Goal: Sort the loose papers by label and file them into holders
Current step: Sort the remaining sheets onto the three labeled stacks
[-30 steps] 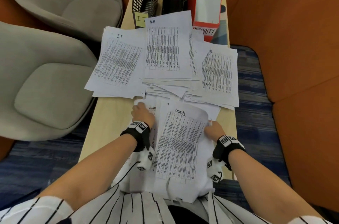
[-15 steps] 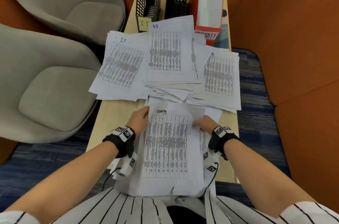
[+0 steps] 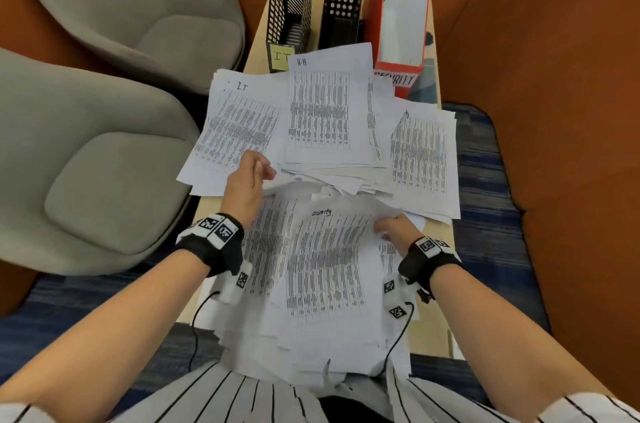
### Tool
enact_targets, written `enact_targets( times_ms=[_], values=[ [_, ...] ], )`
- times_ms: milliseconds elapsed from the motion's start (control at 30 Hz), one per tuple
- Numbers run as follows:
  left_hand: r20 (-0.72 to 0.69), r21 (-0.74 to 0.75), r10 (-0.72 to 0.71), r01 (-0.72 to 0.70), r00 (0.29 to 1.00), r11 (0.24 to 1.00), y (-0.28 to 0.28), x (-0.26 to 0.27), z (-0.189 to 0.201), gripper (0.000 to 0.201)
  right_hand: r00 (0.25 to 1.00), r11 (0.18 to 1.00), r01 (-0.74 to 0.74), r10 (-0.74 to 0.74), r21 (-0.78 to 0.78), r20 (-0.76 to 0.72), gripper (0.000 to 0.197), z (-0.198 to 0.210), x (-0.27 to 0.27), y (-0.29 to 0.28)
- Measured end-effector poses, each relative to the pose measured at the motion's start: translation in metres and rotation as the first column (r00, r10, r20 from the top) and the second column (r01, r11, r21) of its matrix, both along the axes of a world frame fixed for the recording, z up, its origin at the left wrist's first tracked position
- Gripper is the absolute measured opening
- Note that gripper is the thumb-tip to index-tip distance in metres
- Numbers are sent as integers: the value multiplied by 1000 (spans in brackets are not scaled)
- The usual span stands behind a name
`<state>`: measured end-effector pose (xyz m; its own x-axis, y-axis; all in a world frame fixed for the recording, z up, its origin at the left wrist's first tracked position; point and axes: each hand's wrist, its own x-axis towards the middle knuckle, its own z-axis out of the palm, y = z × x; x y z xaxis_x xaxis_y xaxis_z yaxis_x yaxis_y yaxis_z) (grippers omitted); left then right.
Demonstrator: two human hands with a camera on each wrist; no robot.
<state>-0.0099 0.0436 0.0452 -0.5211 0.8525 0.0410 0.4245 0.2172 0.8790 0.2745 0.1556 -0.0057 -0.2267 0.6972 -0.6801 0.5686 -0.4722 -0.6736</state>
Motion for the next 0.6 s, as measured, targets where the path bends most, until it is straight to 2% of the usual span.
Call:
enact_targets(
  times_ms=[33,100,167,300,367,433,467,533,600],
  values=[
    [0,-111,-22,22,1000,994,0,-3,-10,26,1000,1000,-16,16,-12,-2,21,-1,-2,1],
    [57,-323,-51,66,997,944,-6,-8,-33,58,992,993,-114,114,-9,48,12,-6,-5,-1],
    [53,-441,-74,90,996,893,-17,-14,-52,86,979,982,-187,186,5,81,9,-15,-4,-2],
    [-60,-536,-256,186,965,824,-43,-26,-76,99,979,982,-189,186,30,87,15,-15,-3,-3],
    [-118,-534,-400,282,909,797,-56,-31,-82,105,963,968,-247,239,51,127,10,-12,-6,-3],
    [-204,-514,-504,346,839,785,-70,-33,-87,103,944,952,-297,281,73,175,19,-14,-8,0],
    [-251,-495,-517,350,818,795,-76,-35,-90,96,936,945,-315,294,85,196,24,-15,-9,1],
    [-342,-403,-448,302,826,864,-82,-36,-94,70,932,943,-321,297,90,210,26,-18,-8,1],
    [-351,-350,-381,257,855,901,-81,-37,-93,50,931,945,-315,290,88,220,25,-18,-8,1]
  ],
)
